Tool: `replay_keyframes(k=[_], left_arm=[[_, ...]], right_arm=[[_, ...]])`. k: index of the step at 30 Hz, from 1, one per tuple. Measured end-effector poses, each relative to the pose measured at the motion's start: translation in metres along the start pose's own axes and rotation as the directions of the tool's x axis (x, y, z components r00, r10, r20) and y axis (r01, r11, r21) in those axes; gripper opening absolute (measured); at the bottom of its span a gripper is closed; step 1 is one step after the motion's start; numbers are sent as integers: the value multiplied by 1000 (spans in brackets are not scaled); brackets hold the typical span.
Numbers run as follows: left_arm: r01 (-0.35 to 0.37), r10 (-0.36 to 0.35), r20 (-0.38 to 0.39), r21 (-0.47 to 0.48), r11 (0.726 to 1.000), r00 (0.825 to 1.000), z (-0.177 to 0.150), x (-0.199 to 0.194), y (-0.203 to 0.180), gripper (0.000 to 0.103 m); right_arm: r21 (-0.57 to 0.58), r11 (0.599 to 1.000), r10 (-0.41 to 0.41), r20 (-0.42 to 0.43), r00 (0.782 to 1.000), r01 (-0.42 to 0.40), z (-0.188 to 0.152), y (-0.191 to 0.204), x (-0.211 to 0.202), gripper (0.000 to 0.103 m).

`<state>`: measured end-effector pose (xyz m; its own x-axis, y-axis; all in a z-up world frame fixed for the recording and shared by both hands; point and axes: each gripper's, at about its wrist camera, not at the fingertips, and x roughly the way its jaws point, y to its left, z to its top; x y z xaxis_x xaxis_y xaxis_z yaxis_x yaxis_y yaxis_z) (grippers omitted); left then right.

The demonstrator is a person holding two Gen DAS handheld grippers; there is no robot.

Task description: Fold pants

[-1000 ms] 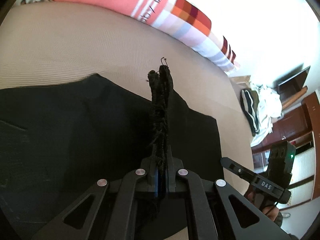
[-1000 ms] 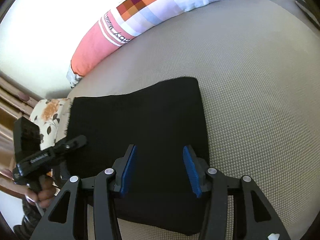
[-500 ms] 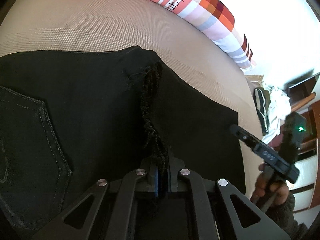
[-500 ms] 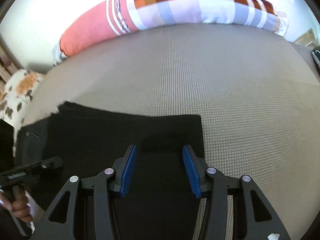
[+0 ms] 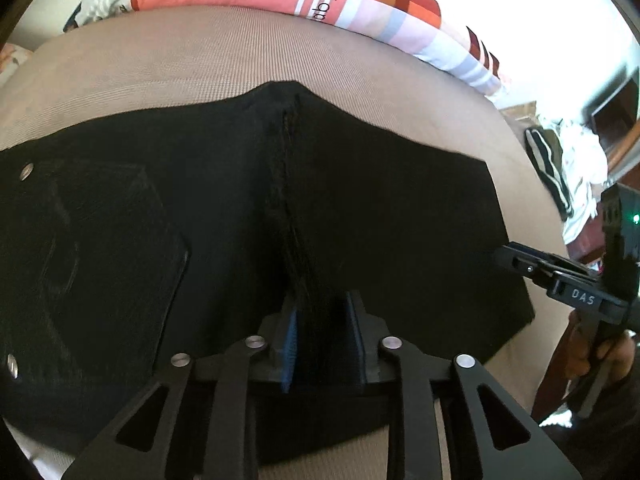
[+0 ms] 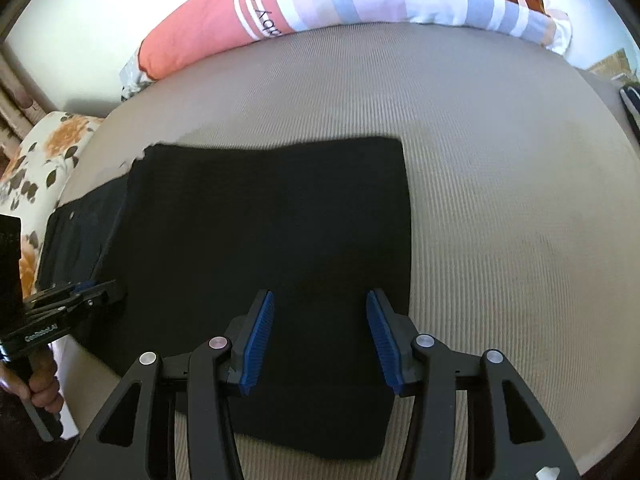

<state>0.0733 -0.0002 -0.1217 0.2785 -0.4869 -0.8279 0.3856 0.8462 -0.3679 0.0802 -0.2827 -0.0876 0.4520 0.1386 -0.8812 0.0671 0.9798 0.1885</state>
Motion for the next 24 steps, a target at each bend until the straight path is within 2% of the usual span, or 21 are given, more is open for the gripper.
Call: replay_keyframes(k=[6,15,18,21,24], left_arm=[[-47,46,26,52,998,999,-21,-8,-5,29],[-107,107,11,11,994,994,-20,-29,1,40],[-140,140,39,0,990,989,-15,-49,6,41],[-167,167,72,1,986,983,-9,-67,12,50],[-225,220,145,19,974,965,-2,-94,18,53]], right_arm=[[-41,998,-37,-17,999,36,-19,16,-3,47],[-59,998,17,-49,999,-20,-29,35,-6,47],[-85,996,26,-59,998,-31,-33,45,-6,47],[-107,993,41,-72,997,-48,-34,55,-3,47],[-120,991,53,-82,995,-63,-34,64,0,47]])
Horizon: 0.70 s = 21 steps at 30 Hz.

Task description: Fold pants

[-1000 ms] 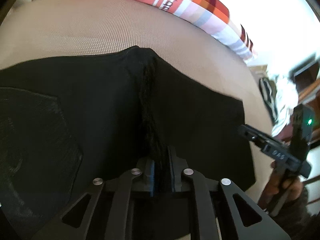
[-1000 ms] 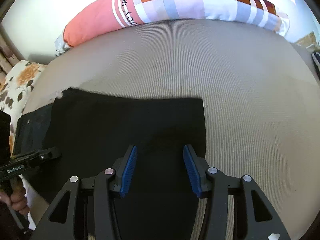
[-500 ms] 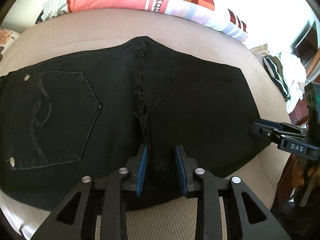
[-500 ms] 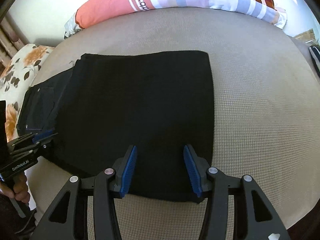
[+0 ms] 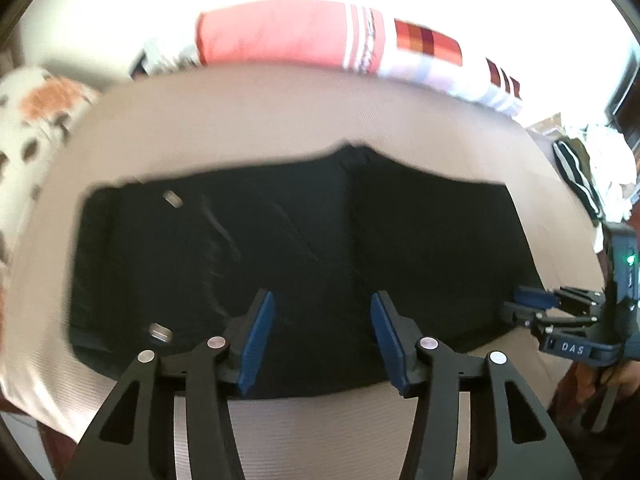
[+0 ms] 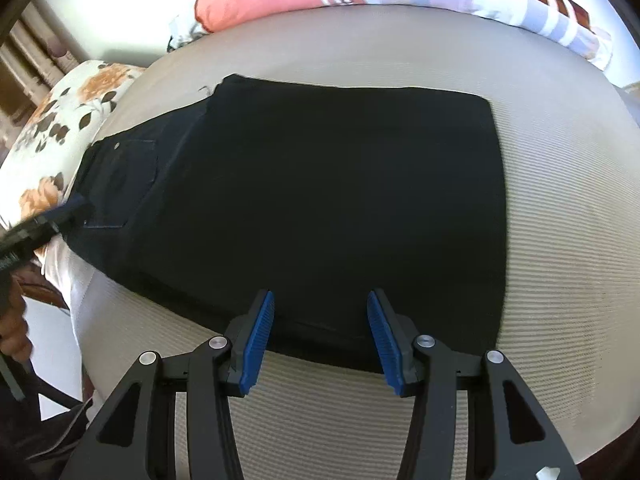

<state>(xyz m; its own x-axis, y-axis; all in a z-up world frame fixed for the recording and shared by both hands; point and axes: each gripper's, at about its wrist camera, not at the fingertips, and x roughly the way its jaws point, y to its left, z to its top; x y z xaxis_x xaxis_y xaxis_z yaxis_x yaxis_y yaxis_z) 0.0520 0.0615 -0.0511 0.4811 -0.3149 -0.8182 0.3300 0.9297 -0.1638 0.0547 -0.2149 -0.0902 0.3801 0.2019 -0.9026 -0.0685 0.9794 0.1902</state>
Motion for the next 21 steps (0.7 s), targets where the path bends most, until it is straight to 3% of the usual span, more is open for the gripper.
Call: replay_keyframes(k=[10,13,17,21], left_arm=[[-137,138,87,-13,990,987,28,-50,66,65],[-159,160,75,-20,987,984,27,-53,90,66],[-157,161,43,-81,984,986,17,-46,122,66],[-115,119,14,-176,978,993,8,-36,154,66]], right_arm=[[-66,996,52,-35,998,-54,10,42,16,47],[-81,994,66,-39,997,-69,11,54,20,47],[-79,991,106,-43,993,-109,14,66,25,47],[-75,987,138,-47,989,-141,18,73,27,54]])
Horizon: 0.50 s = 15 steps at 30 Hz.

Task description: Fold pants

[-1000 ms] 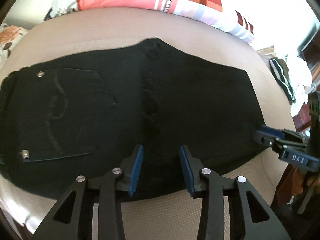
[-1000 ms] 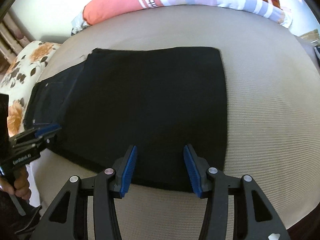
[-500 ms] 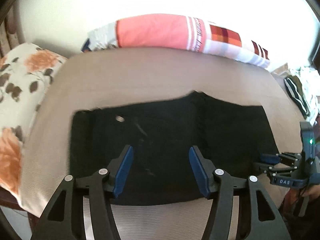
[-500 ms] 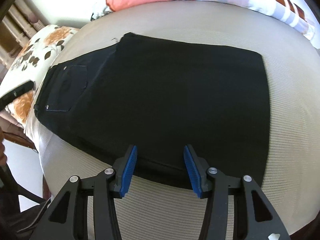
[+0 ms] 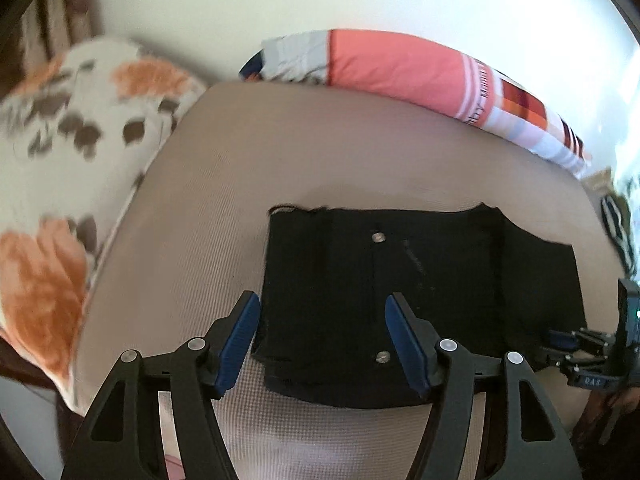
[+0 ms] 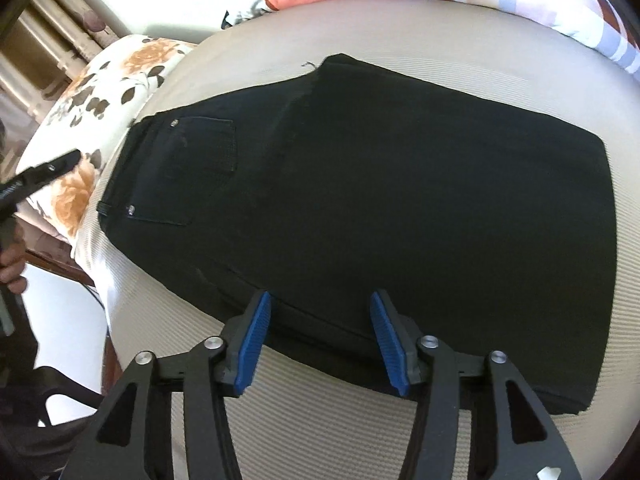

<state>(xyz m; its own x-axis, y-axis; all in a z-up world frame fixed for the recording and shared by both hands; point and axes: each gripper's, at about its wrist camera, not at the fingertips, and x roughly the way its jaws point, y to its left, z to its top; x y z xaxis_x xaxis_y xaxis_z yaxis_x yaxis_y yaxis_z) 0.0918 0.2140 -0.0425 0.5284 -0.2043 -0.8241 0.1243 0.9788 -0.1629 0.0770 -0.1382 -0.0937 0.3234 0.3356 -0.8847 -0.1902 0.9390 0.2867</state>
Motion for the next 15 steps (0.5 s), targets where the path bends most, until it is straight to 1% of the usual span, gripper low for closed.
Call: replay_keyframes(k=[3,6,7,9,12,13,15], left_arm=[[35,-36,-19,-53,998,999,-1,12,20,66],[140,-149,-61,-129,982,987,1,28,44,66],[187,-202,-82,-157,970,976,3,36,53,66],[244,-265,-105,-177,953,959,6,47,65,66],[291,-317,-120,-194,937,941,12,60,77,66],[326,-357,-126,-214,921,925,15,67,84,66],[367,-411,-146,-254,895,900,18,78,94,66]], right_arm=[[18,999,28,3,1000,-28,4,2,-1,56],[41,997,58,37,998,-60,10,5,-9,56],[57,996,64,57,996,-67,12,5,-12,57],[102,992,69,98,993,-79,16,3,-21,57],[149,986,60,136,989,-80,20,-1,-33,59],[166,984,47,145,988,-71,22,-3,-37,60],[186,981,28,154,988,-56,23,-8,-43,60]])
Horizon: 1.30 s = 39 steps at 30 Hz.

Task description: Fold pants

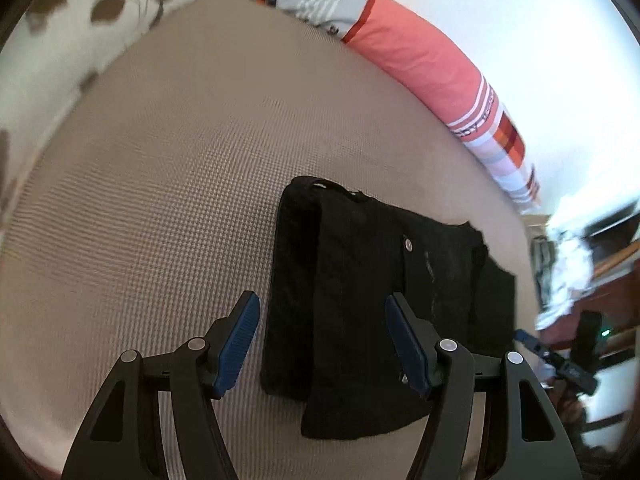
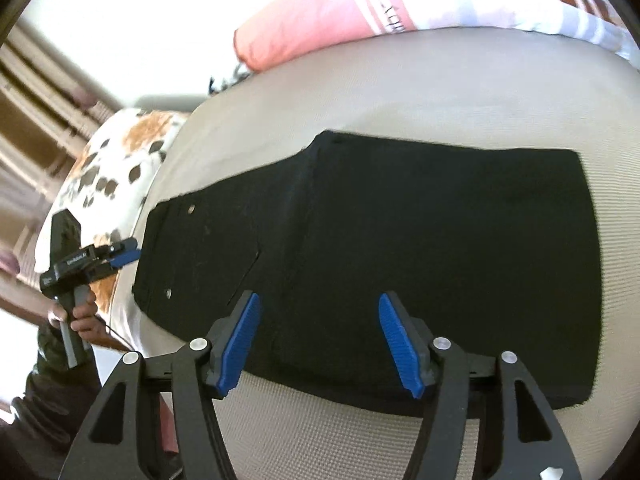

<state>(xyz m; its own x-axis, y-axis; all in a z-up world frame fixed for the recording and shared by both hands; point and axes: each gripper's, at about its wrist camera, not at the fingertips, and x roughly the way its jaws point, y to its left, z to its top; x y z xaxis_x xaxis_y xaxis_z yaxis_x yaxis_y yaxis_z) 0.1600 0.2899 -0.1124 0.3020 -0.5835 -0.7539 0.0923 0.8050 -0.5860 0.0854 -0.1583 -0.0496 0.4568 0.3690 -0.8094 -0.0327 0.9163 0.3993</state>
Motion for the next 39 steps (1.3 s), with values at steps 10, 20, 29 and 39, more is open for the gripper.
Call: replay_keyframes(k=[10,20,29,39], left_arm=[[174,-182,-118,-77,982,976,27,26,39,66],[383,-395,-216,-99,919,893,45,58,36,66],[374,-367,-219,-11,928,904,39,68,12,63],[10,-10,-11,82,997,1000,8,48,-27,35]], right_arm=[[97,990,-101,20,995,99,26,-6,-11,62],[103,990,-93,12,996,91,37,14,4,62],[130,988,-88,9,996,87,34,14,9,62],[138,981,-142,57,988,133,24,-2,-5,62]])
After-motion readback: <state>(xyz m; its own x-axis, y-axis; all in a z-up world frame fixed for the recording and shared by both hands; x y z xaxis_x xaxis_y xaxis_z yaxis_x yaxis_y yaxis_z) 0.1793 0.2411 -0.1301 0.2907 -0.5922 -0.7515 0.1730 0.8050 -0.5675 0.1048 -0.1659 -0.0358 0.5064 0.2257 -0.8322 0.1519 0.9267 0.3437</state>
